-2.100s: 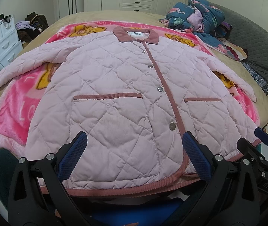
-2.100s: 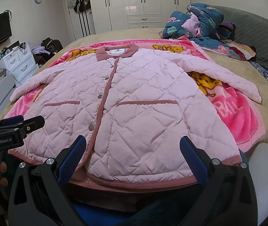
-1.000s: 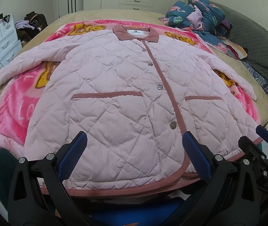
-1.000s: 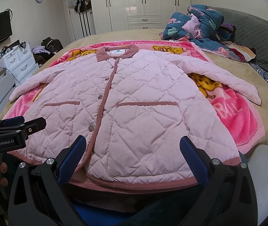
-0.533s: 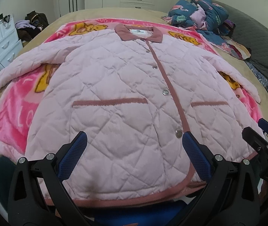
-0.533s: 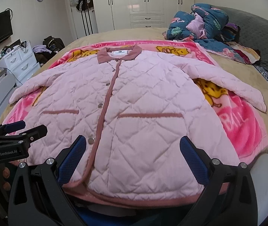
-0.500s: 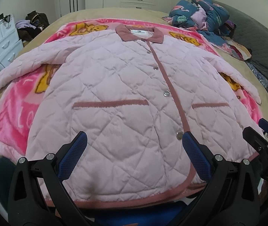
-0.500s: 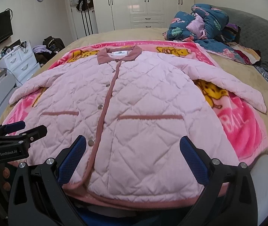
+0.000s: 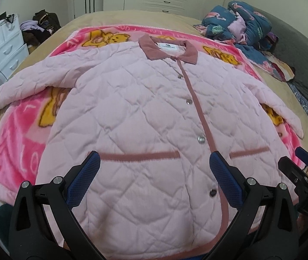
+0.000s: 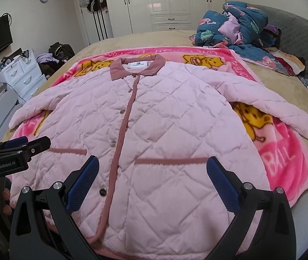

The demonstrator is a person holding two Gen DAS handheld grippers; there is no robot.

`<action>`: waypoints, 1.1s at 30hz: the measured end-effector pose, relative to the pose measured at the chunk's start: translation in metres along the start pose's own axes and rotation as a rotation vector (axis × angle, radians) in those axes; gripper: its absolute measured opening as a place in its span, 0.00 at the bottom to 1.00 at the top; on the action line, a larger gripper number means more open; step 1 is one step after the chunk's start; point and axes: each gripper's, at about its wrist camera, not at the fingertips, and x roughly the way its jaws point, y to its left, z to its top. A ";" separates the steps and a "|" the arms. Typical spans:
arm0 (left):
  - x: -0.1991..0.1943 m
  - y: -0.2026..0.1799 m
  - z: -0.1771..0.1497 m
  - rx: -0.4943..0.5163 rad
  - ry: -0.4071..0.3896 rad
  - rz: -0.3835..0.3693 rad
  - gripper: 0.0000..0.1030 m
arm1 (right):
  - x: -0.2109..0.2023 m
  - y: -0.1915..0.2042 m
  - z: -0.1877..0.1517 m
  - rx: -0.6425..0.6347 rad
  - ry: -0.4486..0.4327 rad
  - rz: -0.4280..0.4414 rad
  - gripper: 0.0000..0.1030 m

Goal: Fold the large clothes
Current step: 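Move both tools closer over the jacket toward its sleeves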

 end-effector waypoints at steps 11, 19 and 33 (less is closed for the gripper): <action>0.011 -0.003 0.041 -0.011 -0.005 -0.010 0.92 | 0.021 -0.004 0.046 0.023 -0.010 0.016 0.96; 0.023 -0.012 0.077 -0.012 -0.003 -0.019 0.92 | 0.032 -0.013 0.081 0.052 -0.022 0.007 0.96; 0.050 -0.033 0.131 0.004 -0.003 -0.025 0.92 | 0.050 -0.047 0.134 0.124 -0.060 -0.016 0.96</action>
